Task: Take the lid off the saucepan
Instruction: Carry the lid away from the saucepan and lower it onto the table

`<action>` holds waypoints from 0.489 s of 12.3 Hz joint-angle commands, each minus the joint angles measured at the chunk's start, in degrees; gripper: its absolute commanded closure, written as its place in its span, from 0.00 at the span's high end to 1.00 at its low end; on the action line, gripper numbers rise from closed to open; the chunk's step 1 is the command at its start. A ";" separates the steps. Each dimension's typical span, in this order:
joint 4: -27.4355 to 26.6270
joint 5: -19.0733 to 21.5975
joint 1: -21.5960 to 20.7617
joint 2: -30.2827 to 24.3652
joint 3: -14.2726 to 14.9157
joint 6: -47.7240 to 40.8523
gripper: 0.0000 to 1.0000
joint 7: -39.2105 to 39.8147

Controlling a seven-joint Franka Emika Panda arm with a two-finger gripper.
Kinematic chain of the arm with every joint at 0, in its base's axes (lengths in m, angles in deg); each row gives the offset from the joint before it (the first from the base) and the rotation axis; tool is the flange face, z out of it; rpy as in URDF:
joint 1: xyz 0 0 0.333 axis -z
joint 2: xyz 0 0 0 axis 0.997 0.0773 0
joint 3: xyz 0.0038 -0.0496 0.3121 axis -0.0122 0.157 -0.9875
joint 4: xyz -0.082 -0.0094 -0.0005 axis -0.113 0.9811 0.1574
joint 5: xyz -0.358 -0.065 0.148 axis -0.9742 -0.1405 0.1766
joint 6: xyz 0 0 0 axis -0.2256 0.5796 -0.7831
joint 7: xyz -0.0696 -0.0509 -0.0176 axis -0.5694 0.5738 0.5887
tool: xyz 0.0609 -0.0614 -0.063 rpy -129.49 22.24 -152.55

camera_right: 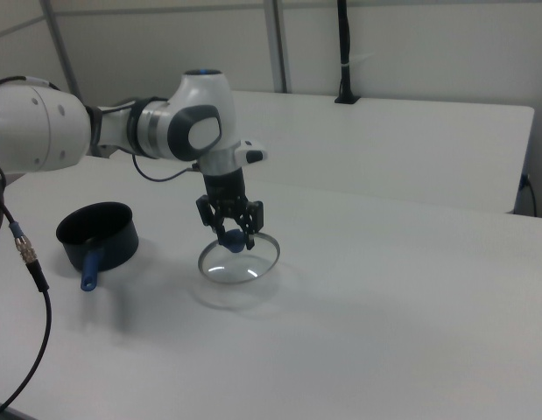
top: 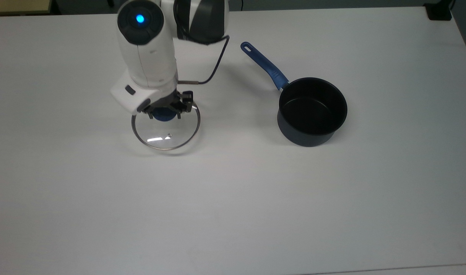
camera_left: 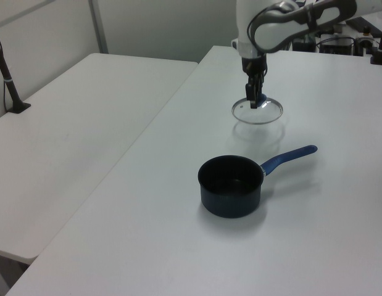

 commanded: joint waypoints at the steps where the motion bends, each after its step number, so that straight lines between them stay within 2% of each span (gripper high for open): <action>1: -2.30 -0.72 -0.40 1.55 -0.45 4.13 0.48 0.10; 6: -2.21 -0.28 -0.40 3.66 -0.45 5.20 0.48 0.10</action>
